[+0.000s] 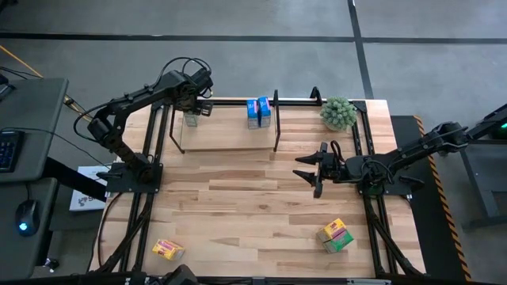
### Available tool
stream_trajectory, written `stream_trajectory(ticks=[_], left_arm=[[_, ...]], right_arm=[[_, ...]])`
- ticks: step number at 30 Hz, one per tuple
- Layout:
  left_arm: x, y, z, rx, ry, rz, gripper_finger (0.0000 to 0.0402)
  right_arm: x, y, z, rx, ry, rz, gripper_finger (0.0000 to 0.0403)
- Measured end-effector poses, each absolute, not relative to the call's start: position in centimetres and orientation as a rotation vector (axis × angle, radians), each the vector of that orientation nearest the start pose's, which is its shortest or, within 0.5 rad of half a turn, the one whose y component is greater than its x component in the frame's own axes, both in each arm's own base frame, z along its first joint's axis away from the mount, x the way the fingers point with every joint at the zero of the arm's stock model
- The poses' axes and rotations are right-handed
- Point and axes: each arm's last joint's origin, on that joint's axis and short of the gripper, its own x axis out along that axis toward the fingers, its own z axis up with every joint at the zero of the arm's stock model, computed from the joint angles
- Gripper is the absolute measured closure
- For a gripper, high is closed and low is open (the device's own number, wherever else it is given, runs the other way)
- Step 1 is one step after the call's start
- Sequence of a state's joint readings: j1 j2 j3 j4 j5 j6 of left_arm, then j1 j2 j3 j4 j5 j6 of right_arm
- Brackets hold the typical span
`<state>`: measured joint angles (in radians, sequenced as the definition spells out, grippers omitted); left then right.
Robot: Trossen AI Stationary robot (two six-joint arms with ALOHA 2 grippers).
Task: Stack cereal on shelf
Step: Put the top green cereal box on the shelf
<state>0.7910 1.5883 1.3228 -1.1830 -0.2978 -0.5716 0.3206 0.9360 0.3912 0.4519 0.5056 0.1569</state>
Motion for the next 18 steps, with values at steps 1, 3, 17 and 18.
stream_trajectory(ticks=[1, 3, 17, 18], left_arm=[[19.7, 21.1, 26.6, -0.788, 1.190, 1.300, 0.0228], [19.7, 21.1, 26.6, -0.781, 1.193, 1.295, 0.0220], [21.1, 21.5, 30.6, -0.741, 1.066, 1.224, 0.0192], [21.1, 21.5, 30.8, -0.737, 1.058, 1.220, 0.0192]], right_arm=[[19.1, 4.9, 23.2, 0.119, 0.070, -0.191, 0.0203], [19.1, 4.9, 23.2, 0.119, 0.071, -0.191, 0.0203], [19.1, 4.9, 23.2, 0.119, 0.071, -0.191, 0.0203], [19.1, 4.9, 23.2, 0.119, 0.071, -0.191, 0.0203]])
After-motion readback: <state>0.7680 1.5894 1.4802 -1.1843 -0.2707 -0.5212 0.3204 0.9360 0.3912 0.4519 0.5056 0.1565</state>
